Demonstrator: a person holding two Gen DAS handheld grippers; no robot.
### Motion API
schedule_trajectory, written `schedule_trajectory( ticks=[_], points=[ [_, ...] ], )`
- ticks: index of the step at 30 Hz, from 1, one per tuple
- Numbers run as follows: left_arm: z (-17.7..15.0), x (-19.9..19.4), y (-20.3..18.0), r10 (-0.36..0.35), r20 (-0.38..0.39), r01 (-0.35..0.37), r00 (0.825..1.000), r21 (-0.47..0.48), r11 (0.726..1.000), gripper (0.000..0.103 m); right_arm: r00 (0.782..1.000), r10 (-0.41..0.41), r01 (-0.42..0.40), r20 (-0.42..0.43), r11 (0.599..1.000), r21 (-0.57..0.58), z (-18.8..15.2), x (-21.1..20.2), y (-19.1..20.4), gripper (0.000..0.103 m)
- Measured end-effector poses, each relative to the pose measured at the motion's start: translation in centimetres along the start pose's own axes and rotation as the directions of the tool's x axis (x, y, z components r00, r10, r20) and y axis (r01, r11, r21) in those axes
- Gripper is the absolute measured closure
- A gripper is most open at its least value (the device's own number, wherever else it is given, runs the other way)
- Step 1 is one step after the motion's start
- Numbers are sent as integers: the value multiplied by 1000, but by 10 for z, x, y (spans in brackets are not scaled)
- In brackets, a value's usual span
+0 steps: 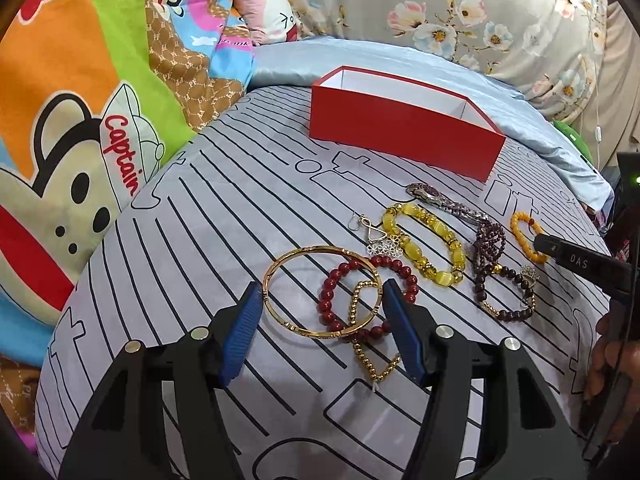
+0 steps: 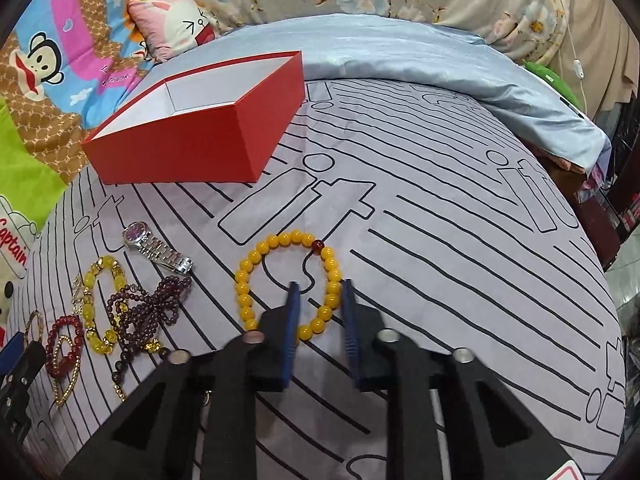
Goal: Organize jewelry
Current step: 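Carry both bracelets into the red box and open both grippers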
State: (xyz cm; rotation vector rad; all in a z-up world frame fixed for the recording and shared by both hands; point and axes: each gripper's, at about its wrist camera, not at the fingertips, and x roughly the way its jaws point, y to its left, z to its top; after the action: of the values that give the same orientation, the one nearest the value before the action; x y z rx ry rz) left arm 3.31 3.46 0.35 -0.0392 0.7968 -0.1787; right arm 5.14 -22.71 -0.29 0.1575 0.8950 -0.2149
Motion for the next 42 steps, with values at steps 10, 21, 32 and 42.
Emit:
schedule_trajectory(
  ticks=[10,21,32,42],
  points=[
    [8,-3,-1,-7,-8,7,1000,5,1000,43,998,53,-54,31,998,37,2,-19,-10,97],
    [114,-35,-22,-62,140,51,988,79,996,43,976,135,-131,170,991,-37,76,-65,5,97],
    [217,42,-48,-93,108,81,990,110,991,43,959,212,-194,188,975,-110,174,-19,54,97],
    [236,131,-60,-84,18,81,996,123,989,43,972,215,-205,95,973,-102,194,56,61,96]
  ],
)
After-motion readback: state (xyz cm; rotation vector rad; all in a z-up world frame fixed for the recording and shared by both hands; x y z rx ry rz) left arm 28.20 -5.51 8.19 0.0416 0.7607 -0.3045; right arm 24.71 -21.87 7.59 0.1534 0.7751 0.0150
